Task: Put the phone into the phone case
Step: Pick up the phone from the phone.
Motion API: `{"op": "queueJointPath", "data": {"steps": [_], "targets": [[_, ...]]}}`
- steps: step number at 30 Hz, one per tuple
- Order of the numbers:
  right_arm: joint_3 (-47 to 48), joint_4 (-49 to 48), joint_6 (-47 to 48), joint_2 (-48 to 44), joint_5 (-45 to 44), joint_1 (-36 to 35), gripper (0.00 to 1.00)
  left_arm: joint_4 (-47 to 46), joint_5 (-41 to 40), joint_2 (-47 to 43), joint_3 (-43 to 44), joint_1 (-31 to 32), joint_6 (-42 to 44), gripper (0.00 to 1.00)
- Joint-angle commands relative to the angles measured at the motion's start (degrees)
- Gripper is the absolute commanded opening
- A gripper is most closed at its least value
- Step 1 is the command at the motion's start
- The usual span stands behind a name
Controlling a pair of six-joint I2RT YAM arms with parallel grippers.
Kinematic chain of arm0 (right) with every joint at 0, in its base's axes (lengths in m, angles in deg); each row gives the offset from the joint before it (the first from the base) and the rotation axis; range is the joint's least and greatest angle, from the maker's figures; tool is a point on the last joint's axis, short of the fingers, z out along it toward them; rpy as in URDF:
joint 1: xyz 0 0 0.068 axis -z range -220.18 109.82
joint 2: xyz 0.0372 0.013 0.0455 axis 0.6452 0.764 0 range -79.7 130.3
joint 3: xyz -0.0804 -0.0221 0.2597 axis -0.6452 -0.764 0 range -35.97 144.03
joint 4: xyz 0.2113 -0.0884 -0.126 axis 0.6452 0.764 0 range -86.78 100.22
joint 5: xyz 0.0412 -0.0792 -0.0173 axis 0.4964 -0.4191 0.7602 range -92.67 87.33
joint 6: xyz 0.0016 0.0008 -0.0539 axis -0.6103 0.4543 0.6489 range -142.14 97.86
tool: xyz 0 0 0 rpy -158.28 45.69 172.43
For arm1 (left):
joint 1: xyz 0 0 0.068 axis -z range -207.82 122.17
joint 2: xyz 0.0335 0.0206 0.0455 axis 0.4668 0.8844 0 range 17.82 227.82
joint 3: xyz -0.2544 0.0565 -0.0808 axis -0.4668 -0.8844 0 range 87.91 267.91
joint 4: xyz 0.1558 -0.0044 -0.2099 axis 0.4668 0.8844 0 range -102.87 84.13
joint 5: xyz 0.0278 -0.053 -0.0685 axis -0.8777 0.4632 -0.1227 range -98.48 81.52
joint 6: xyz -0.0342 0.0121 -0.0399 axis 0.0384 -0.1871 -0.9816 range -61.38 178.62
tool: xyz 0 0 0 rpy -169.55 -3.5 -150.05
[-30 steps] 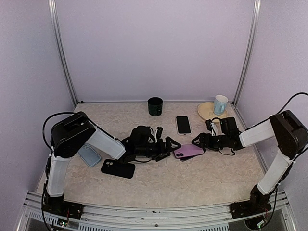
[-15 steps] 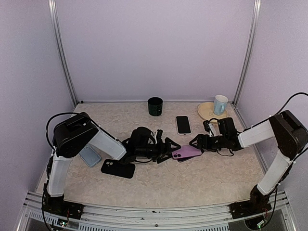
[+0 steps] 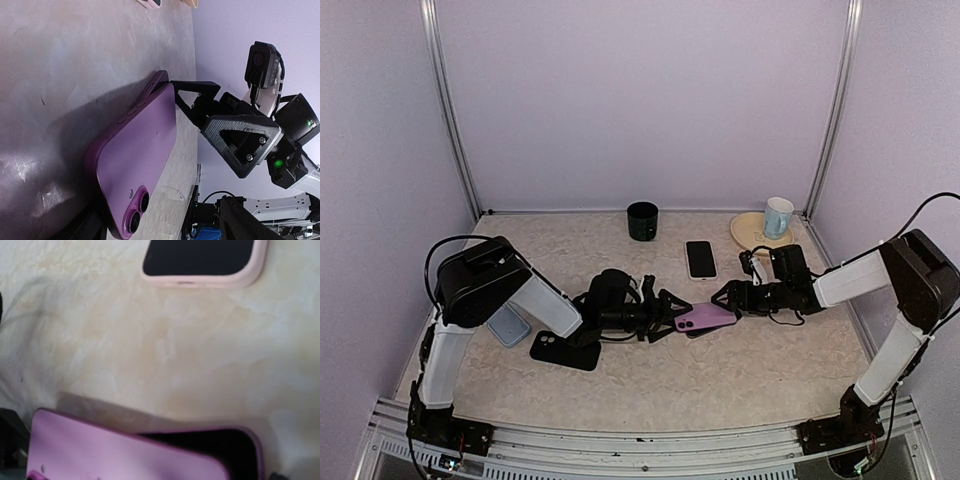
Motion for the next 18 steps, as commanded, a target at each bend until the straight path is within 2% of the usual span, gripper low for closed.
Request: {"op": "queueJointPath", "data": {"steps": [1,6,8,18], "targets": [[-0.5,0.6,0.7,-1.4,0.7,-0.8,0.92,-4.1,1.0,1.8,-1.3,-0.2,-2.7,0.73],[-0.3,0.7,0.8,-1.4,0.8,-0.8,0.92,-6.7,1.6,2.7,-1.6,-0.2,-4.5,0.64],[-0.2,0.7,0.9,-1.4,0.8,-0.8,0.92,-7.8,1.7,3.0,-1.8,-0.2,-5.3,0.57],[0.0,0.8,1.1,-0.9,1.2,-0.8,0.92,-11.8,1.6,4.5,-2.9,-0.4,-7.7,0.39]]}}
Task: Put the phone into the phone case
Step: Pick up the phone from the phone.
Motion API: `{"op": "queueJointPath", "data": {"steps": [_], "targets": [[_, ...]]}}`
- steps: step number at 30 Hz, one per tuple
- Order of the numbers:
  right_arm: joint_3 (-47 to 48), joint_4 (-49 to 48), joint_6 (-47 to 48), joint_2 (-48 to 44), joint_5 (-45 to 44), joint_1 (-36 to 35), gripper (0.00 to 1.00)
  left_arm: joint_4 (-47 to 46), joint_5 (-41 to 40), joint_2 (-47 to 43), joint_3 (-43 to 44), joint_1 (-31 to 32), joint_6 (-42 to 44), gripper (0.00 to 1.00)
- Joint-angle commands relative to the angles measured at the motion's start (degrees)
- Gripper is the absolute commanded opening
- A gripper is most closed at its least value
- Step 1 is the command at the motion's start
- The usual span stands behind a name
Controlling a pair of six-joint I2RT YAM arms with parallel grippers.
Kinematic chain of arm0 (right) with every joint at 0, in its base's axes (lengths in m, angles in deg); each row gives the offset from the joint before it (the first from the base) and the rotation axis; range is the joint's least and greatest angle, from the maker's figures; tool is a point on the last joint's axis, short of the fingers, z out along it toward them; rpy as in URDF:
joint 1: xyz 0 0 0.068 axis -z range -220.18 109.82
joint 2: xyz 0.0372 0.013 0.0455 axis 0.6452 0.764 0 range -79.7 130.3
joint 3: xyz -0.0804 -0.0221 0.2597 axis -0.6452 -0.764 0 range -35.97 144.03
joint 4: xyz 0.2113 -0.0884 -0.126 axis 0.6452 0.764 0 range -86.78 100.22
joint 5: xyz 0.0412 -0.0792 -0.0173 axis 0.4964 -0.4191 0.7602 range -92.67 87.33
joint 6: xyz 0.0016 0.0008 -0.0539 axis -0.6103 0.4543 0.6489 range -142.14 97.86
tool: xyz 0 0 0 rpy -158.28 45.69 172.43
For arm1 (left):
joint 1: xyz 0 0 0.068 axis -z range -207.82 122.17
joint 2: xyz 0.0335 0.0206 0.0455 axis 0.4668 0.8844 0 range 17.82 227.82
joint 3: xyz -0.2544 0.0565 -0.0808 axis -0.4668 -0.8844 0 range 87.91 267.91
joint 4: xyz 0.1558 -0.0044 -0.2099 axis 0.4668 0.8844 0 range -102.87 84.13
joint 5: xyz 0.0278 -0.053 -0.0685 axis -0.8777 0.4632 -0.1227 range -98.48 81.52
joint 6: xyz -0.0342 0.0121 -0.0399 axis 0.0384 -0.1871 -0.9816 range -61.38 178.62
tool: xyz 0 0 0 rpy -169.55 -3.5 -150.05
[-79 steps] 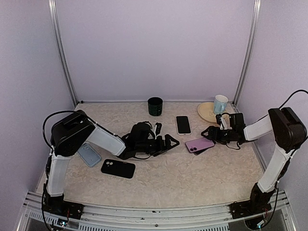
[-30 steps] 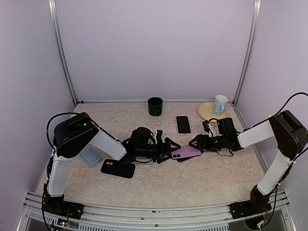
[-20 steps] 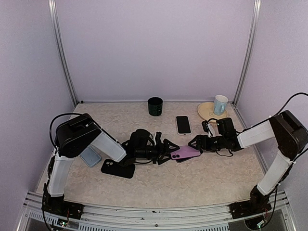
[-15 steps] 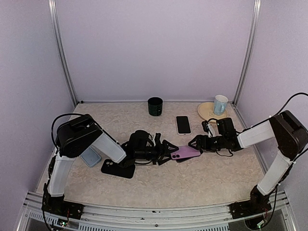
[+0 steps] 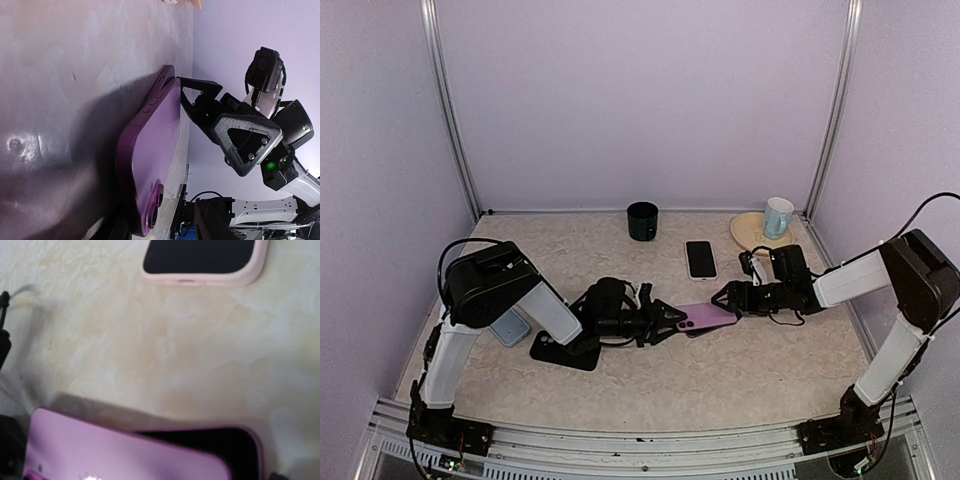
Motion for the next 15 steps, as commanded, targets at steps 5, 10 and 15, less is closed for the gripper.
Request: {"op": "queueJointPath", "data": {"steps": [5,10,15], "targets": [[-0.2,0.3,0.6,-0.7,1.4,-0.9,0.91,-4.0,0.3,1.5,-0.7,-0.5,-0.9,0.32],[-0.2,0.3,0.6,-0.8,1.4,-1.2,0.91,-4.2,0.3,1.8,-0.6,-0.5,-1.0,0.26],[-0.2,0.3,0.7,-0.9,1.5,-1.4,0.91,-5.1,0.4,2.2,-0.8,-0.5,-1.3,0.15]]}}
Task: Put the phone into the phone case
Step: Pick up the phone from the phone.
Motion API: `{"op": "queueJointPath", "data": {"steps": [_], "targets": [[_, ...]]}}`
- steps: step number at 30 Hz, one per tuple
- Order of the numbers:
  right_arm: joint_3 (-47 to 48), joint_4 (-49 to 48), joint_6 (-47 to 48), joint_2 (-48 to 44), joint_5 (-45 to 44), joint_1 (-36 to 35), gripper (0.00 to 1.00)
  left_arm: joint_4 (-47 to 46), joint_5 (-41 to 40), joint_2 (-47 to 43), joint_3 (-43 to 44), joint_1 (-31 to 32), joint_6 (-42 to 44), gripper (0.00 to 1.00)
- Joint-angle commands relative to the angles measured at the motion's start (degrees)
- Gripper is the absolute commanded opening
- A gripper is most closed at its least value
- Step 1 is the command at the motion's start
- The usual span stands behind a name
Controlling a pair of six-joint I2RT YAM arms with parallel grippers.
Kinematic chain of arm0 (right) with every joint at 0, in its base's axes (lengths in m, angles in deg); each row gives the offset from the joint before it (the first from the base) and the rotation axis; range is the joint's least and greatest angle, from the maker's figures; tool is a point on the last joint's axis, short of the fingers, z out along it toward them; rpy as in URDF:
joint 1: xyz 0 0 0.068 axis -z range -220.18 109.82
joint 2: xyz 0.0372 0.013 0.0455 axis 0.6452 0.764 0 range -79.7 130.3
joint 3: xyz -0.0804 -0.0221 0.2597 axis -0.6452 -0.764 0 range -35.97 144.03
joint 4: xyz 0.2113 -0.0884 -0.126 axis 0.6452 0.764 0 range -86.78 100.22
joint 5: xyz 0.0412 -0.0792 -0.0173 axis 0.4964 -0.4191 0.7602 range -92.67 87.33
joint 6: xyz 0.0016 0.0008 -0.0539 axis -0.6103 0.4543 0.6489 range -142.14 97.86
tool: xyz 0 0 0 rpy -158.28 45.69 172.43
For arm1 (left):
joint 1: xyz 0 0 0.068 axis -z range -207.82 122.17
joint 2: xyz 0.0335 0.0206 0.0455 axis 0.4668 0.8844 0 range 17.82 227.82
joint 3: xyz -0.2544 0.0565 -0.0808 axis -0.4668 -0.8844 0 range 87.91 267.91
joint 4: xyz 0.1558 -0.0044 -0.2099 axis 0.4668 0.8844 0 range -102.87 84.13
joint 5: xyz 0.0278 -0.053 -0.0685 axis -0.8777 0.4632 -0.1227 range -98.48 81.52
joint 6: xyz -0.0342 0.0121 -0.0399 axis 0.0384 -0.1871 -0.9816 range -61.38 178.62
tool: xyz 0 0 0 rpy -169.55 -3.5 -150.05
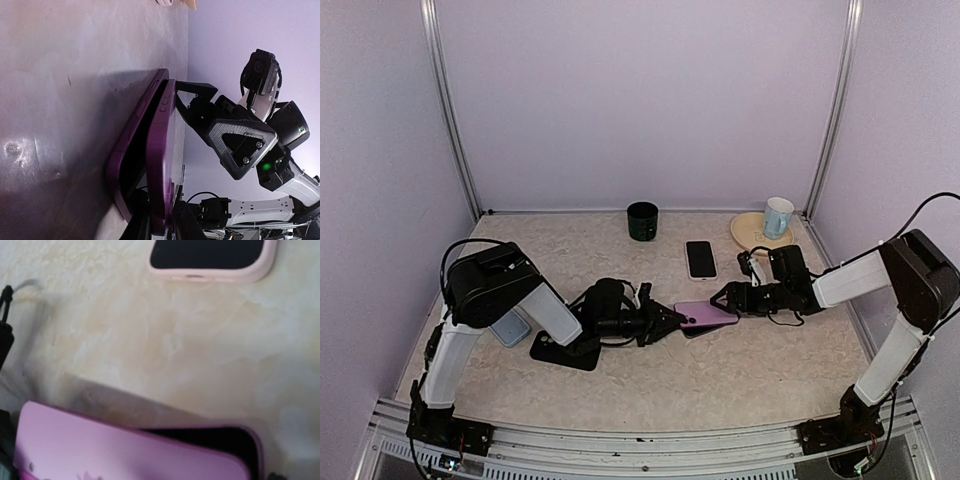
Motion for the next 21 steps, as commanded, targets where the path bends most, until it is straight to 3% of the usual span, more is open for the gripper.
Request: {"op": "queueJointPath", "data": {"steps": [1,7,21], "targets": [[-0.2,0.2,0.4,-0.9,1.3,-1.0,0.91,-2.9,0.5,1.4,-0.7,-0.3,-0.2,0.13],[-0.2,0.3,0.7,-0.9,1.3,-1.1,0.91,-4.5,0.9,1.7,-1.0,-0.3,-0.7,0.0],[2.4,8.3,11.8,-8.0,-4.6,-1.1,1.0,-7.3,1.8,-2.4,-1.7,-0.9,2.0,0.0]]}}
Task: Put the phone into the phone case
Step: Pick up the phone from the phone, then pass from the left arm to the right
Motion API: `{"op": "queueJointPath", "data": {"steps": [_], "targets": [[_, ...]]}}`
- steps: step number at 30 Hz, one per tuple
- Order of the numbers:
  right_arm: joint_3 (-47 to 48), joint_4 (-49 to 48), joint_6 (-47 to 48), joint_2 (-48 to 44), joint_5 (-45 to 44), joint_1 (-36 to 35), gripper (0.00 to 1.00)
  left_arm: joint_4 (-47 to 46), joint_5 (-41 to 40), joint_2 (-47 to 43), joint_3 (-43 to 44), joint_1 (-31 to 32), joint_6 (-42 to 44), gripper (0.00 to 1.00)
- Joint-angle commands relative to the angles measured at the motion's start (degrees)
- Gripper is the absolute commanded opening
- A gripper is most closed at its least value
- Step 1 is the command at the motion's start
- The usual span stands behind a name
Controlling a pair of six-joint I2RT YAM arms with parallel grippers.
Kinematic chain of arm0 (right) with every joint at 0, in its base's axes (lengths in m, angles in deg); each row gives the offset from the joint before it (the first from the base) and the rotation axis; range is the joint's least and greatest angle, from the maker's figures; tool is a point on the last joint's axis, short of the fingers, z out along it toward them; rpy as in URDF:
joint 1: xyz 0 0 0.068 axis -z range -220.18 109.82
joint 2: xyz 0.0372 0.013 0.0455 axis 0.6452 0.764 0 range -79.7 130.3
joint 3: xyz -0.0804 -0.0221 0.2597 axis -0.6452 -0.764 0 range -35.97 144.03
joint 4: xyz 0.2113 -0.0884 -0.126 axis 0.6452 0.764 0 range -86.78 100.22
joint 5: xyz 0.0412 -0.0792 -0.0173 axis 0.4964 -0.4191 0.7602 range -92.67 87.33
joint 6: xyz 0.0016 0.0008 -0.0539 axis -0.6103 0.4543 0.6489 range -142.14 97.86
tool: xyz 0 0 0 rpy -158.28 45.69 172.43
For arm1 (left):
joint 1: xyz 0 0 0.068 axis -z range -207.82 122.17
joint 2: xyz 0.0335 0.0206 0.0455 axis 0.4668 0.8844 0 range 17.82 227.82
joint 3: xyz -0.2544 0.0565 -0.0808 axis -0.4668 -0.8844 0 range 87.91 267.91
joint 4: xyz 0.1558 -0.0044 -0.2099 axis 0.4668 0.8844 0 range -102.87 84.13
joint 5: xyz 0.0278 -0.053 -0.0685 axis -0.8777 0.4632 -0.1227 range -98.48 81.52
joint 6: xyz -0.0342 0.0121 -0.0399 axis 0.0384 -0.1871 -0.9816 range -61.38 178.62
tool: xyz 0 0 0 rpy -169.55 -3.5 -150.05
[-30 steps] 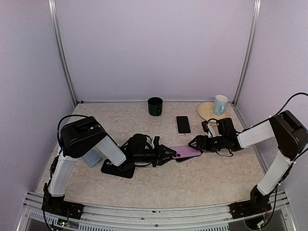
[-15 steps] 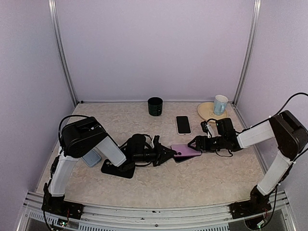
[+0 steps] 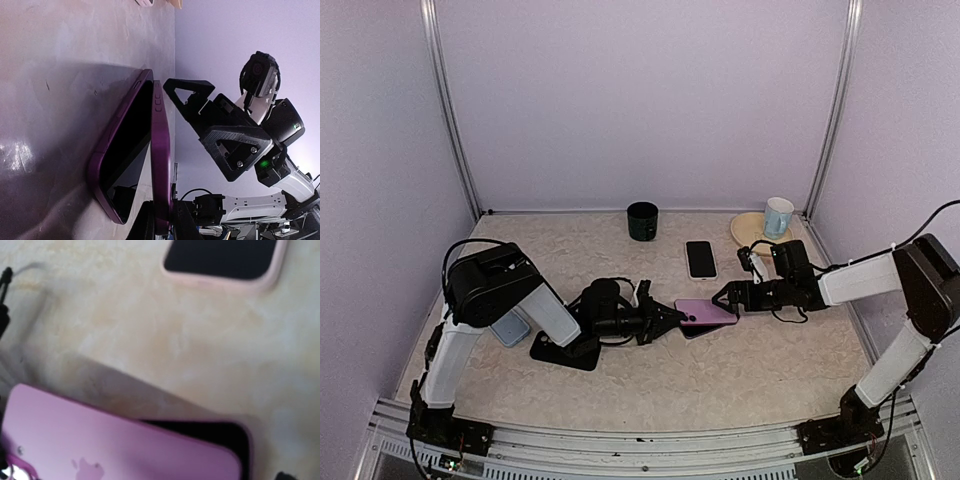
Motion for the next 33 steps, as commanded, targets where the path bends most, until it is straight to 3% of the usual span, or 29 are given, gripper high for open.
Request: {"op": "queueJointPath", "data": {"steps": [1,8,15,20,28,33], "targets": [[1.7,3.6,6.7,-5.6,-3.2,-0.7,1.0,-2.3,0.8,-3.3,-0.9,-0.6,2.5,0.0],[0.6,4.6,14.0,-11.7,-3.4,-1.7,1.0,-2.0,0.8,-5.8,-0.8,-1.0,3.6,0.0],[-3.0,-1.1,20.3,-15.4,-3.4,-6.7,1.0,0.0,1.1,-7.9,-0.6,-1.0,4.8,0.0],[-2.5,-2.5,26.4,-12.8,-4.4,-8.1,0.99,3.8,0.3,-8.5,-0.2,-1.0,6.6,0.0],[0.3,0.0,41.5,-8.1,4.7,-8.2,1.0,2.0,1.1,-5.7,-1.0,-0.9,4.5,0.0],[3.7,2.9,47.3,-5.4,3.1,-8.2,1.0,2.7,1.2,-6.3,-1.3,-1.0,4.9,0.0]]}}
